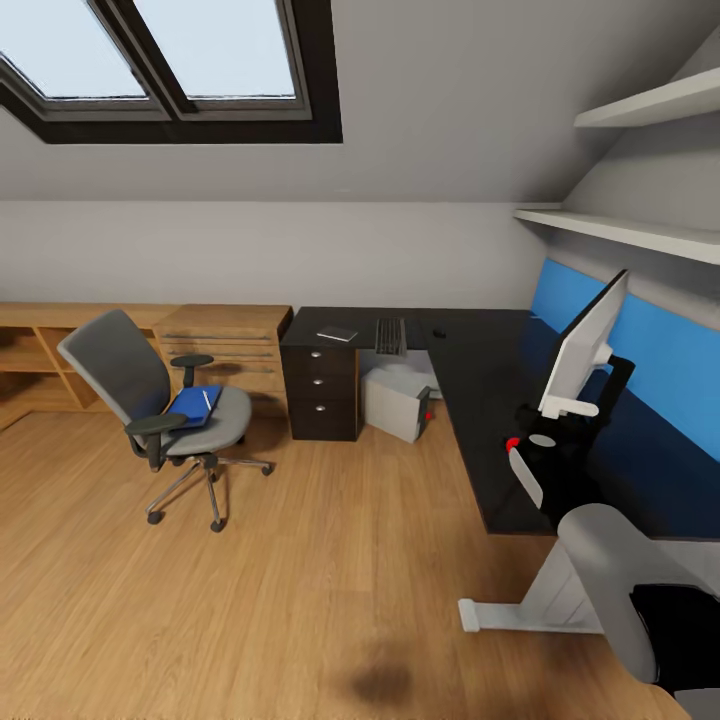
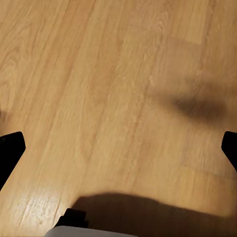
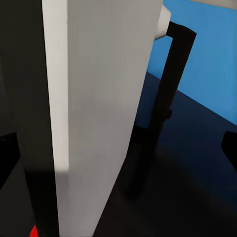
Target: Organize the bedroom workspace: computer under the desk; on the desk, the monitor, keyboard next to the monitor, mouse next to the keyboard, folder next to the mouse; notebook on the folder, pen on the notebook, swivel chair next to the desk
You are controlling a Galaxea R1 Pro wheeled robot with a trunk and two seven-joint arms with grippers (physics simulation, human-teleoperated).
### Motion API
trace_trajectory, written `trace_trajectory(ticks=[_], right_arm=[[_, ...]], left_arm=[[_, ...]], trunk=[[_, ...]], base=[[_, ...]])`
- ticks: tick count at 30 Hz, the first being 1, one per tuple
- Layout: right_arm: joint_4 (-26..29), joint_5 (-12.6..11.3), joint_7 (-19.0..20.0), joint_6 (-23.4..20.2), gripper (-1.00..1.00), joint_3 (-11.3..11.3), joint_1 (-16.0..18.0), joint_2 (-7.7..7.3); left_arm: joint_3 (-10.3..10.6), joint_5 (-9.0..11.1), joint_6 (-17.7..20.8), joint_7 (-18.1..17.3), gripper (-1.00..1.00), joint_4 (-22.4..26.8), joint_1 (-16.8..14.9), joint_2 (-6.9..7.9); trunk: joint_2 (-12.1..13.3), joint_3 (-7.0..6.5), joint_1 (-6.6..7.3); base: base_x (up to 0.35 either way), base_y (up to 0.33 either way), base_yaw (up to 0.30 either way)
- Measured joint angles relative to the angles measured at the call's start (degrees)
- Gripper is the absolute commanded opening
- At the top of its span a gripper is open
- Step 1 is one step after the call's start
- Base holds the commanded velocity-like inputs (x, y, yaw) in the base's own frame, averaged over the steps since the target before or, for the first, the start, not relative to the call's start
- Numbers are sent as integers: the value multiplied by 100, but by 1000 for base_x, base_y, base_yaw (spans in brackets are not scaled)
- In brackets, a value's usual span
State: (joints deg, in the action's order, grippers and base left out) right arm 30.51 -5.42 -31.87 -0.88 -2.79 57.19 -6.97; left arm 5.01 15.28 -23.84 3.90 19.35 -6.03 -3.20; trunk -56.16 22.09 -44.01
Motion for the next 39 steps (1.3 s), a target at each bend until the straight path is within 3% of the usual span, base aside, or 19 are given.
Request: trace_trajectory(ticks=[39], right_arm=[[-5, 1, -1, 5, 100, -7, 0, 3]], left_arm=[[-5, 2, -2, 0, 100, 0, -1, 0]], trunk=[[0, 0, -1]], base=[[-122, -83, 0]])
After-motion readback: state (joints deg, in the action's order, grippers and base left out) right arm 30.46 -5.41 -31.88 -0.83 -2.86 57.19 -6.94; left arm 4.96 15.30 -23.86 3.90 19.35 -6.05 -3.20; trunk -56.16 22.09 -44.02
